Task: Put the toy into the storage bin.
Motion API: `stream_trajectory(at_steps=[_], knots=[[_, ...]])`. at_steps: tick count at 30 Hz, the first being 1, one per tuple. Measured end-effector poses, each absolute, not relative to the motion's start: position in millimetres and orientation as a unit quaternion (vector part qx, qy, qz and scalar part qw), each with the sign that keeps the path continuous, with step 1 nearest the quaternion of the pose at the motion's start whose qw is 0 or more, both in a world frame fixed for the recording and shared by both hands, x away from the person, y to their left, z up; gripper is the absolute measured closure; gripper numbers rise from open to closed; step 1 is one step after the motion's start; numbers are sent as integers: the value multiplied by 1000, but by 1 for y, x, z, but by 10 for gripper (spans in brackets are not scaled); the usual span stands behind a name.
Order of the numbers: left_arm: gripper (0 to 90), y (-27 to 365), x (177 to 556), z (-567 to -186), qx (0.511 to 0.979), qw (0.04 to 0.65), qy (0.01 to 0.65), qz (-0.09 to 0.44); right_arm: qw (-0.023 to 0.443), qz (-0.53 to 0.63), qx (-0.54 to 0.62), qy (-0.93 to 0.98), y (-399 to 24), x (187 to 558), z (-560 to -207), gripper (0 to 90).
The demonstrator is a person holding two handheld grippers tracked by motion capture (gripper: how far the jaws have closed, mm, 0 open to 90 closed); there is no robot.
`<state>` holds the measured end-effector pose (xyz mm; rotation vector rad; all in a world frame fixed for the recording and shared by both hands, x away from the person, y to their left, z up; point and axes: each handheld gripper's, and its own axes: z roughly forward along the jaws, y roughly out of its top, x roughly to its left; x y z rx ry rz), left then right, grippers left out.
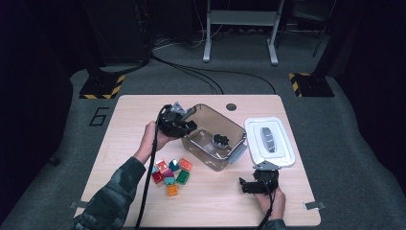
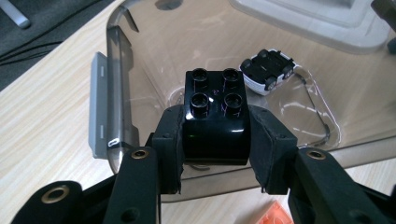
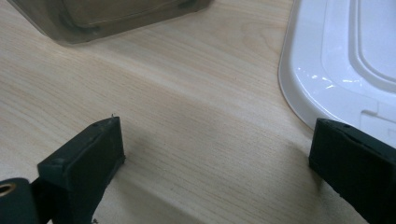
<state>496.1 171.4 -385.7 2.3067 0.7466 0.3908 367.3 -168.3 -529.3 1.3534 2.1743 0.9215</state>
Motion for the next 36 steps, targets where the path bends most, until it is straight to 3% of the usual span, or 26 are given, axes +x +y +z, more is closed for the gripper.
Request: stream_trajectory(at_steps=[20, 36], knots=[[559, 173, 496, -386, 888, 324, 294, 142, 208, 331, 487, 781, -168, 367, -529, 25], [241, 201, 471, -372, 863, 366, 309, 161, 208, 332, 488, 780, -168, 367, -529, 28]])
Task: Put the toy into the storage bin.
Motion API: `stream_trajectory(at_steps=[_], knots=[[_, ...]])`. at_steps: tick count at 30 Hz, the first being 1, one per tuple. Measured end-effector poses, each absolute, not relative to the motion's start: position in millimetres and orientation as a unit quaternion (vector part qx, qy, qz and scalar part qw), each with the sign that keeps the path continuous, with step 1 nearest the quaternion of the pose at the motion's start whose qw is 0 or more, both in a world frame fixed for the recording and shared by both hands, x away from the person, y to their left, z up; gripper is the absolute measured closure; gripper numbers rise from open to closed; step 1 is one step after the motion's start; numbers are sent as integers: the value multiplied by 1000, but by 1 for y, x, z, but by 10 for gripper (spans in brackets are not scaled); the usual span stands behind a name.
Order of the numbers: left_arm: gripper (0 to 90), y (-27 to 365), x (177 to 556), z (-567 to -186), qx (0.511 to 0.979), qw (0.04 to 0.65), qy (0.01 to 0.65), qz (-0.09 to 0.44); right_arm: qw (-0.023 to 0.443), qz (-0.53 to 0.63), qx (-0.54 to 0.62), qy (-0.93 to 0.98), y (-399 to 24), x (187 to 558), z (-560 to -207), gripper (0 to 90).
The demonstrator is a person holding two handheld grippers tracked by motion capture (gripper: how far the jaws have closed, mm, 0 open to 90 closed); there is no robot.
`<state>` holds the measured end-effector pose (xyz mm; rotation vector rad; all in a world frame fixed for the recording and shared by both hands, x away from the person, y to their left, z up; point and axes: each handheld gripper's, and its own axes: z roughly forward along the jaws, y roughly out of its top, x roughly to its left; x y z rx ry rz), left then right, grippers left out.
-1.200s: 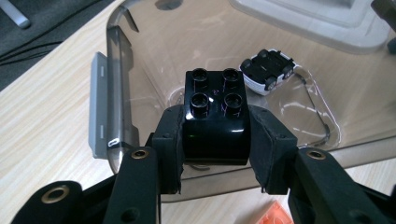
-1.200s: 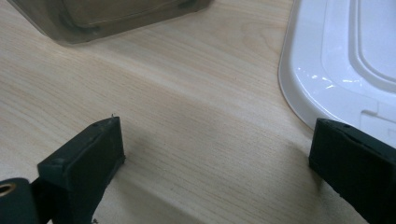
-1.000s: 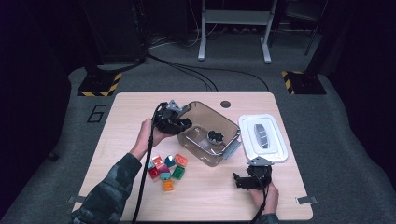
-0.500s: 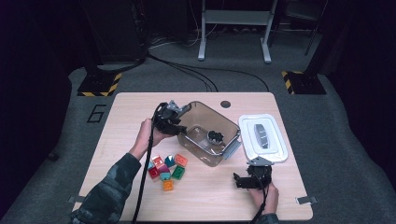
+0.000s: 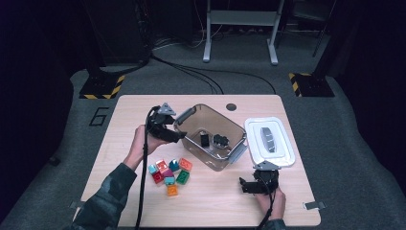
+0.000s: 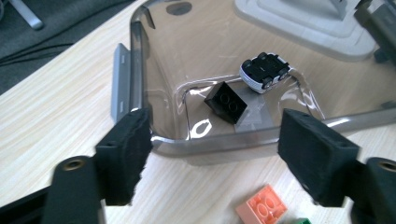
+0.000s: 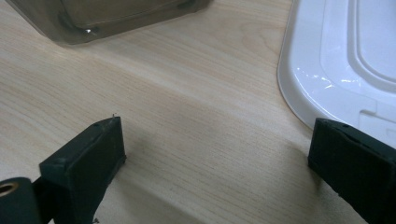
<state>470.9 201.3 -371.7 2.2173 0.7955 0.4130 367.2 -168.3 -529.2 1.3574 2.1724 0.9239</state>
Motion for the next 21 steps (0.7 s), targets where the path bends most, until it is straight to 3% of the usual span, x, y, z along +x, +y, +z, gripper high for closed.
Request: stream_trajectory(at_steps=[11, 21], knots=[[87, 250, 438, -385, 842, 385, 336, 175, 208, 332, 488, 780, -169, 367, -529, 30], [3, 285, 416, -431, 841, 349, 380, 163, 208, 332, 488, 780, -169, 367, -529, 31]])
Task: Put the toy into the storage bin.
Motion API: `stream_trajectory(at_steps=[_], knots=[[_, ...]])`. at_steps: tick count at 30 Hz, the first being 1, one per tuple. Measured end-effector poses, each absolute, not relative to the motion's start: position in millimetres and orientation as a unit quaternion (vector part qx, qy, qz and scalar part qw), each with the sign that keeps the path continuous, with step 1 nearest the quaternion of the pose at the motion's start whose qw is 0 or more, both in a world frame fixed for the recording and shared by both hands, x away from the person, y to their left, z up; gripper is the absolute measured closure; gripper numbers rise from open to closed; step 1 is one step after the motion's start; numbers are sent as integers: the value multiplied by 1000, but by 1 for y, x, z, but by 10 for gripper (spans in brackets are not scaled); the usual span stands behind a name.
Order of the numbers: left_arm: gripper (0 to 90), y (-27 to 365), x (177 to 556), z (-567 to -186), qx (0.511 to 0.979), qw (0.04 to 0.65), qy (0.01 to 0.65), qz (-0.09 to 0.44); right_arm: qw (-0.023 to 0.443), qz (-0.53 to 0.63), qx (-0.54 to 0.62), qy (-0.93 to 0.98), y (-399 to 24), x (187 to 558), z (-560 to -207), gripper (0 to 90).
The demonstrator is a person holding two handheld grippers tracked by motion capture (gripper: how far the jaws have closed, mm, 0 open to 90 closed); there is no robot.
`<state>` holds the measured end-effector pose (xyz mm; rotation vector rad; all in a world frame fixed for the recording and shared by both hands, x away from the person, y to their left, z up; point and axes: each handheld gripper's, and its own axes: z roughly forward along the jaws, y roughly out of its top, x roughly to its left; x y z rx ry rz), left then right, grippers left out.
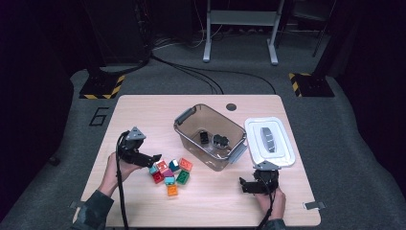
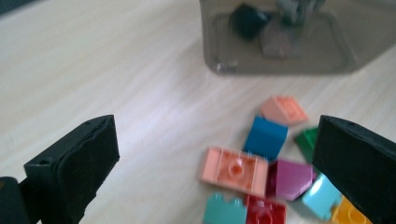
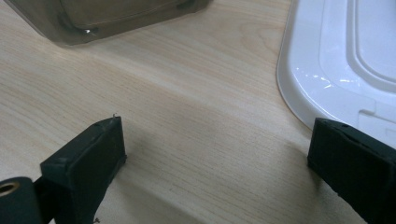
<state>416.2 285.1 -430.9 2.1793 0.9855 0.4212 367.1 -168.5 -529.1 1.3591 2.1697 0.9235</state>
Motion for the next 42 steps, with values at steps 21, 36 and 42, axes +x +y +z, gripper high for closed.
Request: stream_trajectory(at_steps=[21, 36, 42], knots=[[380, 294, 409, -484, 865, 303, 387, 99, 210, 331, 490, 779, -169, 367, -529, 33], [570, 293, 407, -485, 863, 291, 399, 109, 210, 334, 494, 775, -168, 367, -529, 36], [566, 297, 409, -484, 858, 295, 408, 101, 211, 334, 495, 774, -168, 367, -529, 38]])
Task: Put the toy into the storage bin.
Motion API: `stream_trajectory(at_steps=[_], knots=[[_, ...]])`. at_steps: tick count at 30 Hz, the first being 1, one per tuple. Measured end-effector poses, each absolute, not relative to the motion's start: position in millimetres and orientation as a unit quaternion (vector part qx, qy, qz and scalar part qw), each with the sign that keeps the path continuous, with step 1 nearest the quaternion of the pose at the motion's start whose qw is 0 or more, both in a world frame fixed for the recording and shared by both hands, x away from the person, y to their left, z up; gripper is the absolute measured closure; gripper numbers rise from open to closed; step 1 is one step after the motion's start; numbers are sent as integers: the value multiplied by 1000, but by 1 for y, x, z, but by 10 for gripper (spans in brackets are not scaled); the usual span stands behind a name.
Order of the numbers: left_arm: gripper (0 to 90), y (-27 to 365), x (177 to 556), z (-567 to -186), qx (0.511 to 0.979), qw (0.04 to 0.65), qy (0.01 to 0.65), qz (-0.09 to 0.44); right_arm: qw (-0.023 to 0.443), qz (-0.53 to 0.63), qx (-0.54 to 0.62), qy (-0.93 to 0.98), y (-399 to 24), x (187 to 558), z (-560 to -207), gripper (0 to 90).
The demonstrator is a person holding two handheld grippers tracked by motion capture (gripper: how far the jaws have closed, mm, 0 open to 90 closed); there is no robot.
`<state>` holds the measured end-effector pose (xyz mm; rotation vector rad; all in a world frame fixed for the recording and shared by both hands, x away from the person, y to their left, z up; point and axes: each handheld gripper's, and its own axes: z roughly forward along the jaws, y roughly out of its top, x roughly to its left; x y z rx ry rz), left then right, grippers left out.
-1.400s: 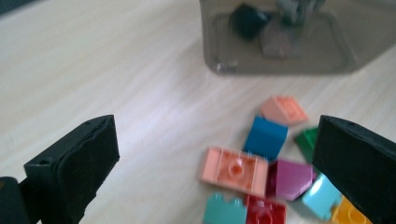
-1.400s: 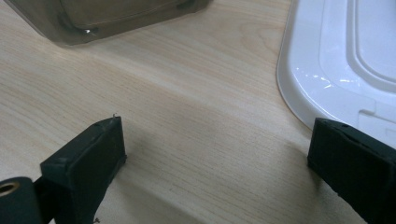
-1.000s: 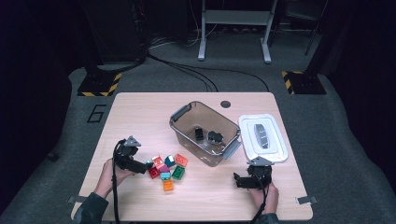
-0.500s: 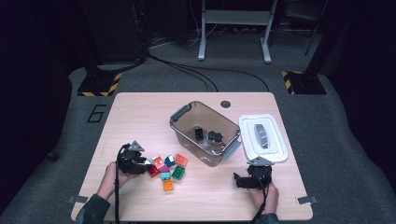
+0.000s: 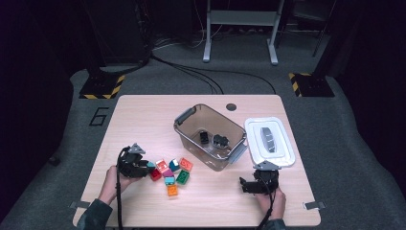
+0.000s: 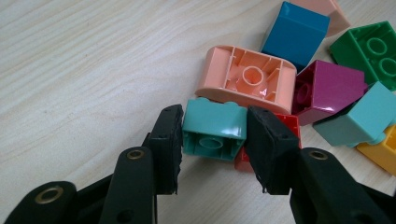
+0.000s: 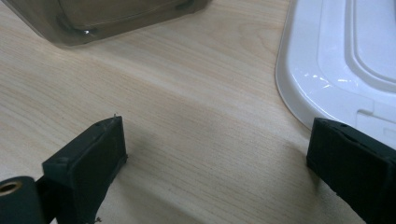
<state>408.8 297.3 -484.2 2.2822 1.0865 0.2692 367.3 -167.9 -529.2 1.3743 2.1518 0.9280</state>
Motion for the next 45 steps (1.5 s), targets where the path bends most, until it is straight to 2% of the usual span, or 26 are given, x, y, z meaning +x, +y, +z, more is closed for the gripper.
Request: stream_trajectory(at_steps=[4, 15, 25, 40, 45], knots=[[478, 298, 410, -484, 857, 301, 408, 96, 212, 334, 494, 774, -168, 367, -529, 39], [582, 297, 414, -487, 852, 286, 427, 98, 212, 335, 494, 774, -168, 367, -529, 44], [591, 298, 415, -479, 851, 291, 425, 105, 212, 335, 495, 773, -168, 367, -529, 45], [591, 298, 423, -441, 854, 306, 400, 132, 212, 335, 494, 774, -168, 367, -529, 43], [591, 293, 428, -426, 855, 313, 389, 138, 206, 329, 491, 780, -168, 368, -529, 0]])
